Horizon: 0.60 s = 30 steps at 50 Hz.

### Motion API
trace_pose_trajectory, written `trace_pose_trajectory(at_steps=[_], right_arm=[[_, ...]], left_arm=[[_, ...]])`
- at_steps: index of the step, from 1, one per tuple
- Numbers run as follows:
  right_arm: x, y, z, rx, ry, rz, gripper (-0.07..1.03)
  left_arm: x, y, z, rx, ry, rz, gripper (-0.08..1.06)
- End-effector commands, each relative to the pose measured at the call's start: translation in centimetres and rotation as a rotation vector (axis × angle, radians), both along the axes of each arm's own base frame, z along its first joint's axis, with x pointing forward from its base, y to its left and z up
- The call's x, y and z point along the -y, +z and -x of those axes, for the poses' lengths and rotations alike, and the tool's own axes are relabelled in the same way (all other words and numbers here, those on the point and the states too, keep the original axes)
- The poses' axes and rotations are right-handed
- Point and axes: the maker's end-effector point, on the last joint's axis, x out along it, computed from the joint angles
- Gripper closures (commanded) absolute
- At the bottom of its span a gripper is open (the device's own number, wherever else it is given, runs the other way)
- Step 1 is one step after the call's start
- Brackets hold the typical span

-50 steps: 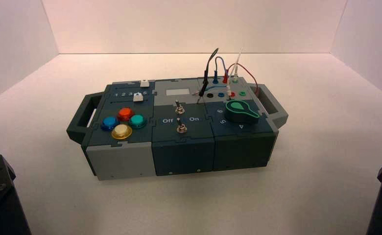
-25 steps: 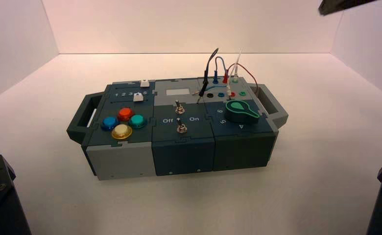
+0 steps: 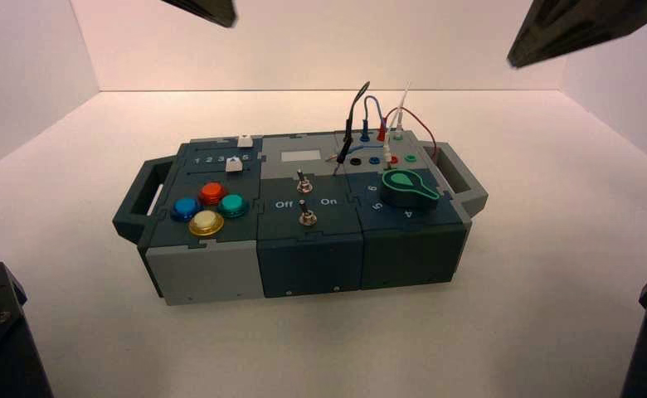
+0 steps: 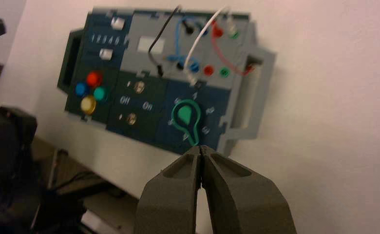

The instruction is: Turn the knob to position 2.

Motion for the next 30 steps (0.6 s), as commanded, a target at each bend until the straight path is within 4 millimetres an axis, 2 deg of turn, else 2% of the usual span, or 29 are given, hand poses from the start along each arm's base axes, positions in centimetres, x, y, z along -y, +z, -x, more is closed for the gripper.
trace_pose_trajectory(at_steps=[1, 16, 30], right_arm=[[-1.1, -0.2, 0.4, -0.037, 0.022, -0.023, 0.99], [-2.2, -1.9, 2.1, -0.126, 0.034, -0.066, 0.99], [-2.1, -3.7, 2.4, -0.200, 0.025, -0.039, 0.99]], left_arm=[[1.2, 1.0, 0.5, 0.002, -0.026, 0.021, 1.01], [1.5, -0.1, 2.5, -0.046, -0.084, -0.019, 1.01], [3.4, -1.3, 3.3, -0.062, -0.141, -0.026, 1.01]])
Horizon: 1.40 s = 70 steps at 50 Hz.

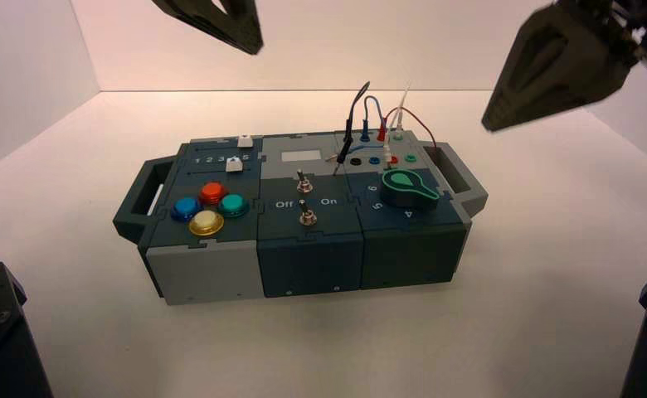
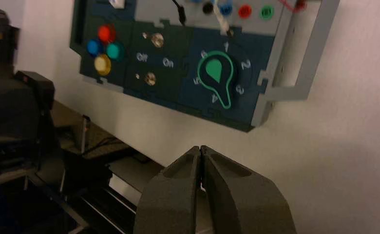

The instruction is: Turn the knob to position 2.

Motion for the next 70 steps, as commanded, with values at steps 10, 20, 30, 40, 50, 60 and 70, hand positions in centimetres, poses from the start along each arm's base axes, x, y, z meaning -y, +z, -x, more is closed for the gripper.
trace_pose_trajectory(at_steps=[10, 20, 30, 40, 50, 60, 70], right_arm=[[-0.8, -0.7, -1.0, -0.020, 0.000, 0.013, 0.99], [-1.9, -1.7, -1.0, -0.051, 0.034, 0.035, 0.99], [-3.7, -2.2, -1.3, -0.076, 0.072, 0.041, 0.99], [-4.5, -2.7, -1.4, -0.107, 0.093, 0.059, 0.99], [-4.3, -3.8, -1.3, -0.135, 0.090, 0.081, 0.99], [-4.4, -4.5, -1.7, -0.144, 0.080, 0.095, 0.99], [-4.4, -5.7, -1.8, -0.167, 0.078, 0.120, 0.99]], left_arm=[[1.7, -0.5, 0.5, -0.014, -0.034, 0.012, 1.01], [1.6, -0.4, 0.6, -0.010, -0.034, 0.017, 1.01], [1.5, -0.4, 0.7, -0.010, -0.039, 0.014, 1.01], [1.8, -0.5, 1.3, -0.022, -0.055, 0.015, 1.01], [2.1, -0.5, 2.0, -0.031, -0.074, 0.019, 1.01], [2.2, -0.5, 2.1, -0.030, -0.077, 0.019, 1.01], [2.0, -0.6, 2.1, -0.032, -0.081, 0.011, 1.01]])
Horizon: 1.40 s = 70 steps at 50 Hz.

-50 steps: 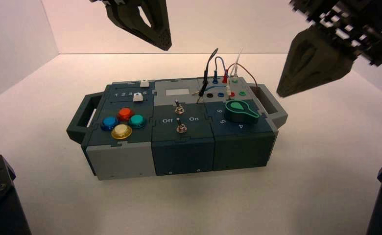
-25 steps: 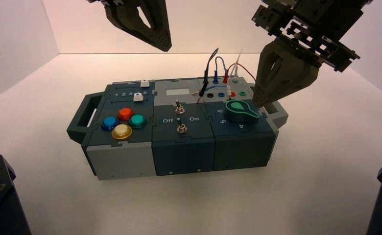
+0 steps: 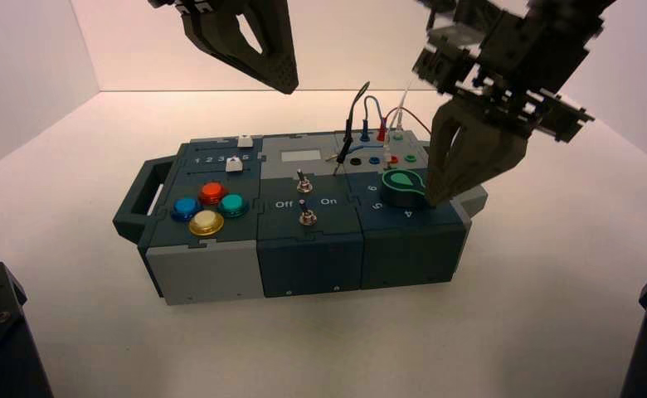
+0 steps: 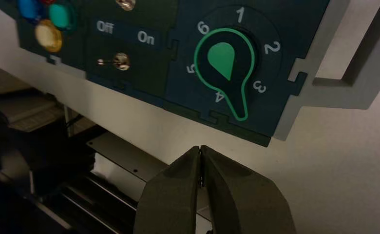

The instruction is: Turn the knob to position 2.

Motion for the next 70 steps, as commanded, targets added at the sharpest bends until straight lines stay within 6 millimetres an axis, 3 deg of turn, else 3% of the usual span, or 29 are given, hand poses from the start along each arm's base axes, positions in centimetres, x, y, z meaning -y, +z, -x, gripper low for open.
trace_pose_trajectory(at_steps=[1, 70], right_arm=[[-0.8, 0.4, -0.8, 0.018, -0.002, -0.015, 0.99], [-0.5, -1.6, -3.0, 0.084, -0.026, 0.032, 0.99]], left_arm=[[0.2, 0.7, -0.1, 0.012, -0.005, 0.017, 1.01], [-0.2, 0.2, 0.2, 0.012, -0.035, -0.019, 1.01]])
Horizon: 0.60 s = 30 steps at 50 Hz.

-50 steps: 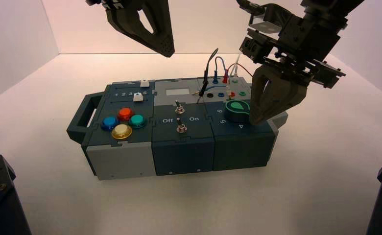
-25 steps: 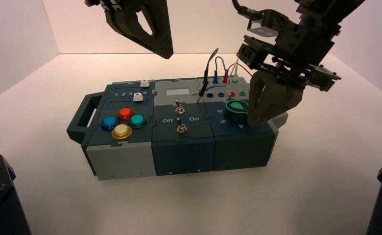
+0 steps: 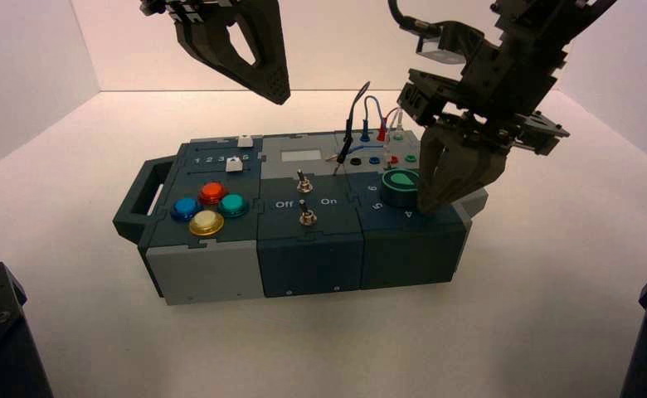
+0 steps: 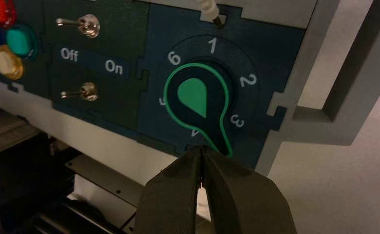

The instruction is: Turn the knob to position 2.

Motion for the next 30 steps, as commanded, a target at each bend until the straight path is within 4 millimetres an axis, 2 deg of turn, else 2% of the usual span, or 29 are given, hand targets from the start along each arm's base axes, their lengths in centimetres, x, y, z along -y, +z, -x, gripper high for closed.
trace_pose_trajectory(at_steps=[1, 18, 30], right_arm=[[-0.5, 0.5, -1.0, 0.031, -0.005, -0.013, 0.99], [-0.7, 0.8, -1.9, 0.061, -0.005, -0.015, 0.99], [-0.1, 0.7, -2.3, 0.068, -0.006, 0.001, 0.99]], left_arm=[[0.3, 0.8, -0.2, 0.019, -0.006, 0.019, 1.01], [0.4, 0.9, -0.2, 0.020, -0.009, 0.021, 1.01], [0.5, 1.2, -0.2, 0.024, -0.017, 0.020, 1.01]])
